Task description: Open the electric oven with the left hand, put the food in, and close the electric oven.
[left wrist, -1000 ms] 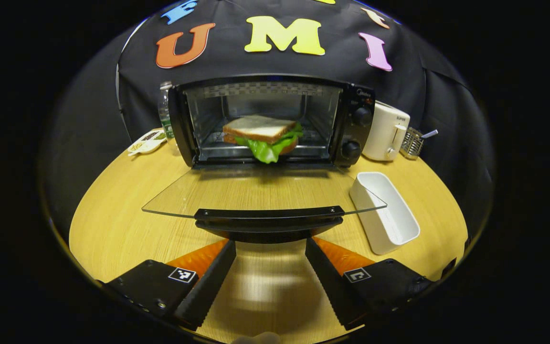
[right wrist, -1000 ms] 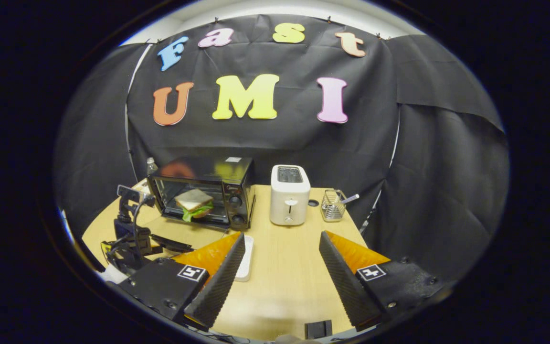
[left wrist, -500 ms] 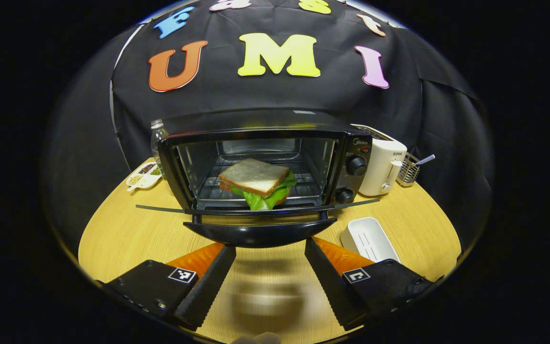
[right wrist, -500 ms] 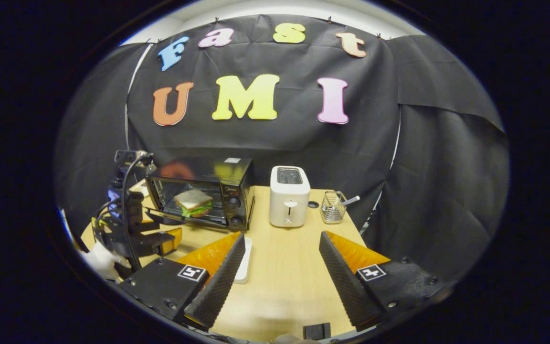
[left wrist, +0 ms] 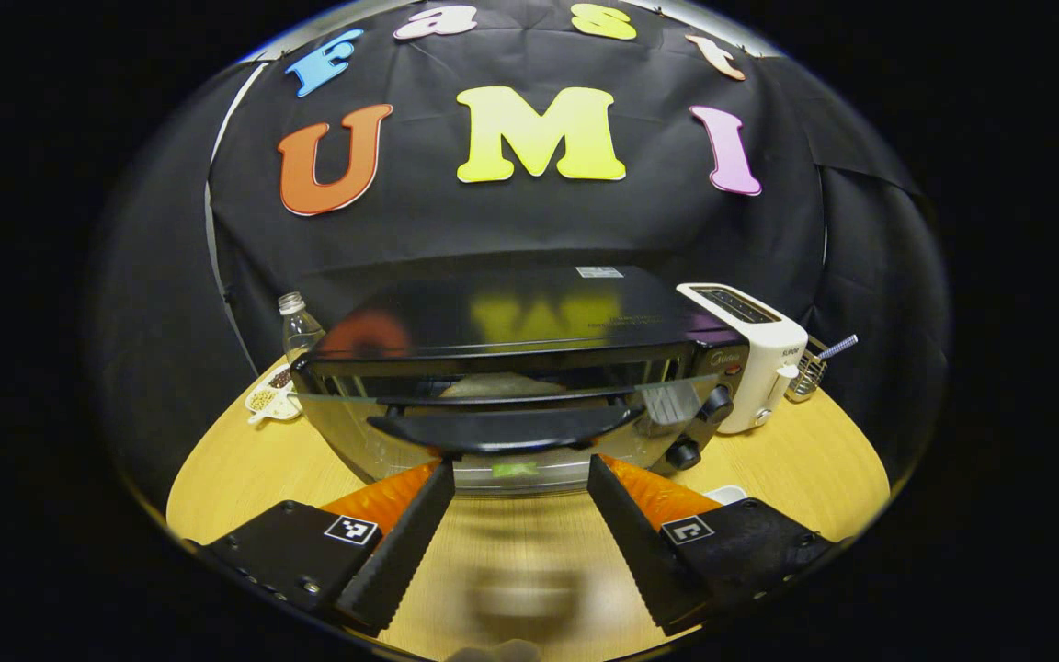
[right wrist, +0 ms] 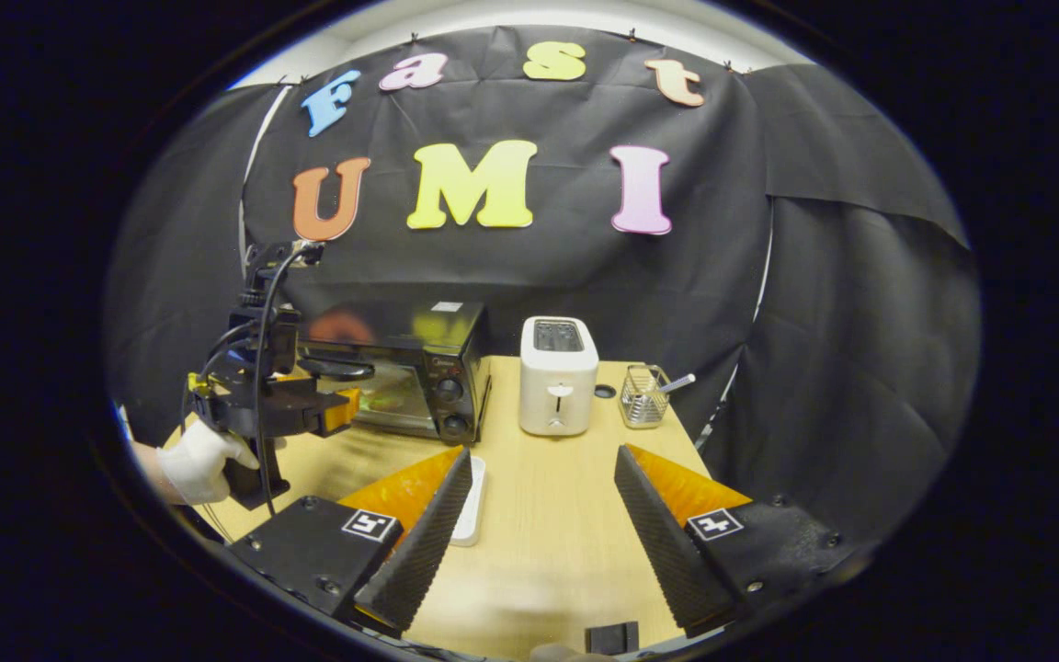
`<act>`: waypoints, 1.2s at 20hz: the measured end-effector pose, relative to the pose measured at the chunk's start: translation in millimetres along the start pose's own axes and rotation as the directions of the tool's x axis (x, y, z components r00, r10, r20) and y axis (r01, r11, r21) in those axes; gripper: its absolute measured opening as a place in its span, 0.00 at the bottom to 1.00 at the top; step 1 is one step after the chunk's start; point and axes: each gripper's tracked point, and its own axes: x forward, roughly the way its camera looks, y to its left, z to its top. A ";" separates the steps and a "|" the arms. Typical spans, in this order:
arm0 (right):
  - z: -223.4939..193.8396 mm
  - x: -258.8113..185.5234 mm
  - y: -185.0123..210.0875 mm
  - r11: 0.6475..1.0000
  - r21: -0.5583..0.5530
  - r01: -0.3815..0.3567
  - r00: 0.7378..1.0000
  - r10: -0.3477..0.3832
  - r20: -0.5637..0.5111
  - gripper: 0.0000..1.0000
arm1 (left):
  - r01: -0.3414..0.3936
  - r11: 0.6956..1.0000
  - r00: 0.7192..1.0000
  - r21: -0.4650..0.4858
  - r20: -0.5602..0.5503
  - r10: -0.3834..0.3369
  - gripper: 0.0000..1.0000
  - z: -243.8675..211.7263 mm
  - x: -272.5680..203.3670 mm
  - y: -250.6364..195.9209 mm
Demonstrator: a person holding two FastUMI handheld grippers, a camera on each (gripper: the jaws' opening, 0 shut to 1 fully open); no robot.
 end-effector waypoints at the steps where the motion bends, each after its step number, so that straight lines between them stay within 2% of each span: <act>1: 0.2 -1.5 0.8 1.000 0.003 -0.006 1.000 0.006 -0.001 1.00 | -0.002 1.000 1.000 0.002 -0.004 0.002 0.96 -2.0 -0.8 0.9; 6: 13.2 -9.2 2.3 0.999 0.000 -0.042 0.999 0.042 0.029 1.00 | -0.023 1.000 1.000 -0.001 -0.006 0.023 0.96 -6.5 -21.4 -1.7; 10: 28.8 -21.6 0.5 0.994 -0.001 -0.108 0.992 0.108 0.069 1.00 | -0.080 0.997 0.996 -0.008 0.044 0.080 0.96 10.7 -66.3 -2.0; 11: 32.1 -26.6 -2.4 0.992 -0.005 -0.123 0.989 0.123 0.079 0.91 | -0.092 0.996 0.994 -0.016 0.064 0.093 0.96 16.7 -83.0 -2.7; 12: 36.9 -31.7 -3.5 0.989 -0.014 -0.144 0.985 0.145 0.091 1.00 | -0.105 0.994 0.990 -0.021 0.088 0.106 0.96 24.8 -101.1 -4.8; 15: 56.9 -52.0 -8.8 0.981 -0.024 -0.195 0.971 0.196 0.140 1.00 | -0.138 0.990 0.972 -0.042 0.185 0.143 0.96 56.4 -163.3 -7.3; 18: 82.3 -79.4 -19.0 0.983 -0.013 -0.182 0.962 0.181 0.203 1.00 | -0.139 0.989 0.951 -0.057 0.273 0.149 0.96 86.3 -229.6 -12.6; 20: 95.3 -102.8 -17.3 0.985 -0.003 -0.173 0.956 0.169 0.238 1.00 | -0.144 0.989 0.925 -0.036 0.350 0.148 0.96 107.1 -274.3 -10.3; 21: 101.3 -116.9 -14.3 0.985 0.002 -0.170 0.951 0.164 0.261 1.00 | -0.144 0.989 0.914 -0.029 0.380 0.144 1.00 116.6 -299.1 -9.0; 22: 105.3 -129.7 -11.8 0.986 0.010 -0.164 0.949 0.155 0.274 1.00 | -0.147 0.989 0.905 -0.029 0.400 0.146 0.96 122.5 -322.1 -5.5; 24: 107.5 -154.6 -5.2 0.989 0.015 -0.150 0.948 0.140 0.287 0.99 | -0.115 0.993 0.892 -0.036 0.436 0.119 0.96 132.5 -359.9 -7.0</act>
